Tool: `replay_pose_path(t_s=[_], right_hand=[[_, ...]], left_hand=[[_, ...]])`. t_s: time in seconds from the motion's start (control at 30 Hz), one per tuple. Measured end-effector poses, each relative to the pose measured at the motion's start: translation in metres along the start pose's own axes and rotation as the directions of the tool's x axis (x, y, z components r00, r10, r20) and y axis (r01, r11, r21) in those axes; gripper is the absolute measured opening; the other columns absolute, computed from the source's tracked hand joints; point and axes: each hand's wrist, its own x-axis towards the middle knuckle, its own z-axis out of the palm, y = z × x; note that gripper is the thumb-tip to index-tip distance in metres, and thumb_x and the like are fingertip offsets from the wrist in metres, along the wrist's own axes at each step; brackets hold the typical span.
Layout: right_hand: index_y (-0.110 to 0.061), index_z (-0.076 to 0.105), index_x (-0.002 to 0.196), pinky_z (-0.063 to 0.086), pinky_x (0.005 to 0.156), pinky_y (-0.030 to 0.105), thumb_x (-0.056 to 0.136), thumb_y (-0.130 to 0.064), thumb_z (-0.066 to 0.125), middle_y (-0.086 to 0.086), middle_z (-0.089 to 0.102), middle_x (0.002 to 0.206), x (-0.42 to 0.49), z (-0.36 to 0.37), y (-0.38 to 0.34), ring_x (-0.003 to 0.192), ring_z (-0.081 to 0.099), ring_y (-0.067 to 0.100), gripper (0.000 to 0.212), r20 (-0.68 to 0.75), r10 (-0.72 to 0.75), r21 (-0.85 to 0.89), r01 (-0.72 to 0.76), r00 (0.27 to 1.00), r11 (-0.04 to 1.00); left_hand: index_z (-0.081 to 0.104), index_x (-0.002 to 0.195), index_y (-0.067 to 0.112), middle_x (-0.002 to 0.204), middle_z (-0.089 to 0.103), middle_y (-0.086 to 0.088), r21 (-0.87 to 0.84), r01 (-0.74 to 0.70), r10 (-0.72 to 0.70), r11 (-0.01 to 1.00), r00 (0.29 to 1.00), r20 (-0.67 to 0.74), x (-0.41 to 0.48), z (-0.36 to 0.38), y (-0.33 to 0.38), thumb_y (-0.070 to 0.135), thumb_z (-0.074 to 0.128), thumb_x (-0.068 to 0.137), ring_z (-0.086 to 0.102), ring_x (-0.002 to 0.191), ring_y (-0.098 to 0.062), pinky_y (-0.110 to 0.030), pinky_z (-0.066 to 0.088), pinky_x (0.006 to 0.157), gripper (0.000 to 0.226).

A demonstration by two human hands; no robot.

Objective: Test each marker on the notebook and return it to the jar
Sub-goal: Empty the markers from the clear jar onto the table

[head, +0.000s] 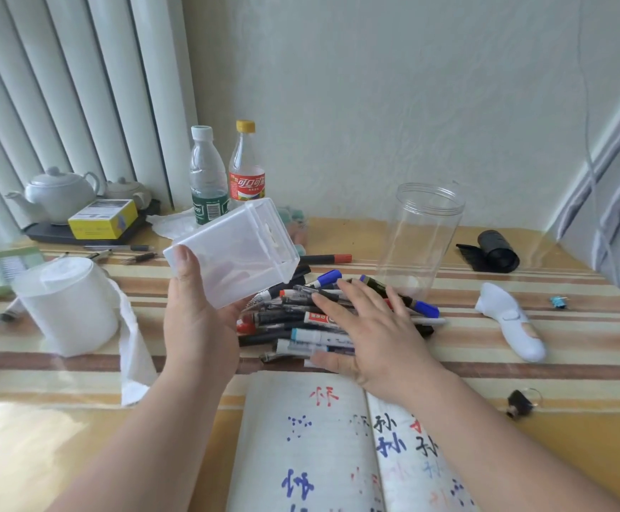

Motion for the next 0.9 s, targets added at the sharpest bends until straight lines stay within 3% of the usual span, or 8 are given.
replay_pose_path(t_s=[0.13,0.27,0.37,0.47,0.53,0.63,0.8,0.9], right_hand=[[-0.053,0.0,0.158,-0.017,0.124,0.046,0.085,-0.09,0.005,-0.006,-0.003,0.172,-0.01,-0.002,0.003,0.156,-0.017,0.009,0.082,-0.044,-0.099,0.027,0.1,0.994,0.995],[-0.05,0.005,0.159,-0.014,0.125,0.043,0.09,-0.084,0.011,-0.007,0.0,0.172,-0.013,-0.002,0.001,0.156,-0.012,0.01,0.077,-0.064,-0.129,0.037,0.132,0.99,0.991],[-0.027,0.041,0.155,0.02,0.124,0.044,0.097,-0.068,0.044,0.003,0.041,0.16,-0.014,-0.009,-0.005,0.15,0.031,0.021,0.072,-0.321,-0.117,0.136,0.168,0.94,0.976],[-0.019,0.061,0.137,0.049,0.094,0.03,0.092,-0.045,0.066,-0.006,0.065,0.117,-0.014,-0.014,-0.014,0.107,0.06,0.012,0.052,-0.631,-0.032,0.304,0.285,0.775,0.909],[-0.037,0.052,0.141,0.046,0.081,0.018,0.087,-0.046,0.072,-0.016,0.06,0.105,-0.012,-0.019,-0.028,0.094,0.06,0.01,0.059,-0.617,0.085,0.497,0.304,0.782,0.813],[-0.059,0.038,0.142,0.052,0.079,0.023,0.078,-0.056,0.076,-0.019,0.059,0.107,0.0,-0.031,-0.052,0.096,0.063,0.013,0.074,-0.522,0.189,0.686,0.277,0.832,0.673],[-0.047,0.049,0.129,0.055,0.089,0.033,0.077,-0.069,0.07,-0.017,0.056,0.117,0.019,-0.051,-0.066,0.108,0.059,0.004,0.06,-0.511,0.272,0.689,0.2,0.815,0.697],[-0.043,0.052,0.122,0.055,0.092,0.043,0.077,-0.064,0.072,-0.01,0.06,0.123,0.022,-0.055,-0.066,0.114,0.061,0.011,0.054,-0.481,0.31,0.739,0.189,0.82,0.646]], left_hand=[[0.065,0.108,0.028,0.081,0.079,0.015,-0.082,0.038,-0.043,0.996,0.997,-0.059,0.001,0.001,0.002,0.072,0.069,0.078,0.077,0.096,-0.029,-0.037,0.064,0.074,0.053],[0.065,0.11,0.026,0.1,0.081,0.002,-0.165,0.051,-0.066,0.985,0.994,-0.089,0.002,0.002,0.003,0.069,0.066,0.085,0.076,0.098,-0.038,-0.053,0.06,0.089,0.05],[0.061,0.11,0.031,0.121,0.071,-0.007,-0.198,0.098,-0.11,0.975,0.993,-0.053,0.0,0.006,0.003,0.071,0.063,0.086,0.072,0.105,-0.046,-0.05,0.063,0.082,0.047],[0.051,0.1,0.039,0.128,0.066,-0.018,-0.142,0.183,-0.18,0.973,0.983,0.033,-0.012,0.011,0.002,0.078,0.057,0.082,0.074,0.098,-0.045,-0.039,0.064,0.07,0.044],[0.049,0.1,0.039,0.124,0.069,-0.022,-0.089,0.203,-0.19,0.975,0.972,0.137,-0.018,0.011,-0.002,0.082,0.052,0.079,0.075,0.097,-0.042,-0.035,0.064,0.072,0.047],[0.052,0.114,0.033,0.115,0.075,-0.02,0.063,0.152,-0.164,0.986,0.948,0.272,-0.025,0.008,-0.013,0.083,0.042,0.082,0.078,0.094,-0.027,-0.021,0.062,0.068,0.06],[0.048,0.129,0.028,0.132,0.067,-0.024,-0.026,0.197,-0.158,0.98,0.85,0.503,-0.018,0.007,-0.021,0.072,0.04,0.092,0.066,0.123,-0.035,-0.034,0.059,0.092,0.058],[0.042,0.148,0.015,0.141,0.06,-0.025,0.007,0.208,-0.176,0.978,0.808,0.562,-0.013,0.006,-0.023,0.058,0.028,0.107,0.059,0.131,-0.039,-0.041,0.052,0.105,0.061]])
